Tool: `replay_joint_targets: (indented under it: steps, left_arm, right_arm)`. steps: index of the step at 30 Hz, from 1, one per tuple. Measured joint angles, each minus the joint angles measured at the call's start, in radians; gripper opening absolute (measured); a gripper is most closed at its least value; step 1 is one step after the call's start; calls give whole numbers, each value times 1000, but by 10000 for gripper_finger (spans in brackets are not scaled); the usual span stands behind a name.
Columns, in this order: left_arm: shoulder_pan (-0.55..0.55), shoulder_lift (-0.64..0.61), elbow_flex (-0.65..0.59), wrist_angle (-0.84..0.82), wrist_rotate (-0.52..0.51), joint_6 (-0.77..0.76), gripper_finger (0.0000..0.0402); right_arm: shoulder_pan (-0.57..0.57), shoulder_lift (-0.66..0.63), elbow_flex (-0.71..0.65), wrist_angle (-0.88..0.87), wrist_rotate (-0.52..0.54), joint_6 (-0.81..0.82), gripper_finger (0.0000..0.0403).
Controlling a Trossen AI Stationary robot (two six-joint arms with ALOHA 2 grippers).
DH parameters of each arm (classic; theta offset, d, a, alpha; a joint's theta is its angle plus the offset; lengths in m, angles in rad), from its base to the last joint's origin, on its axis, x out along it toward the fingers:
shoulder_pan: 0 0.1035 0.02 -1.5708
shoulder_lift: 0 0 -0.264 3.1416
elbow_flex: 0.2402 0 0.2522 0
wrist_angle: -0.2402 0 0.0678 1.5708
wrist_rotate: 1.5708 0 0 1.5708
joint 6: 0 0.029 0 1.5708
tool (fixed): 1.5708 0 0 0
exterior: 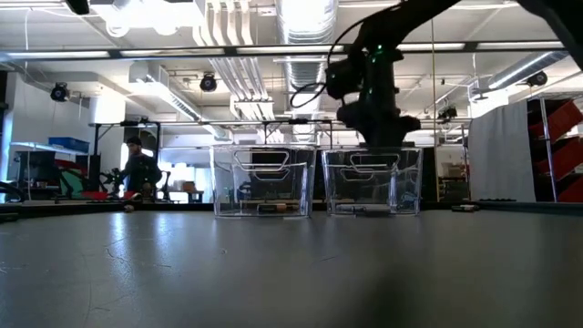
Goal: Sort batteries
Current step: Put the white battery into the right transparent bin
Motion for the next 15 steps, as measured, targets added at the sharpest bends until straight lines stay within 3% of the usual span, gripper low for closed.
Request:
replay_joint_targets:
  steps: [8, 15]
  left_arm:
    - [0, 2, 0, -1, -6, 41, 228]
    - [0, 2, 0, 0, -11, 40, 228]
  right_arm:
    - [48, -24, -8, -44, -77, 25, 186]
    - [109, -32, -11, -235, -90, -25, 176]
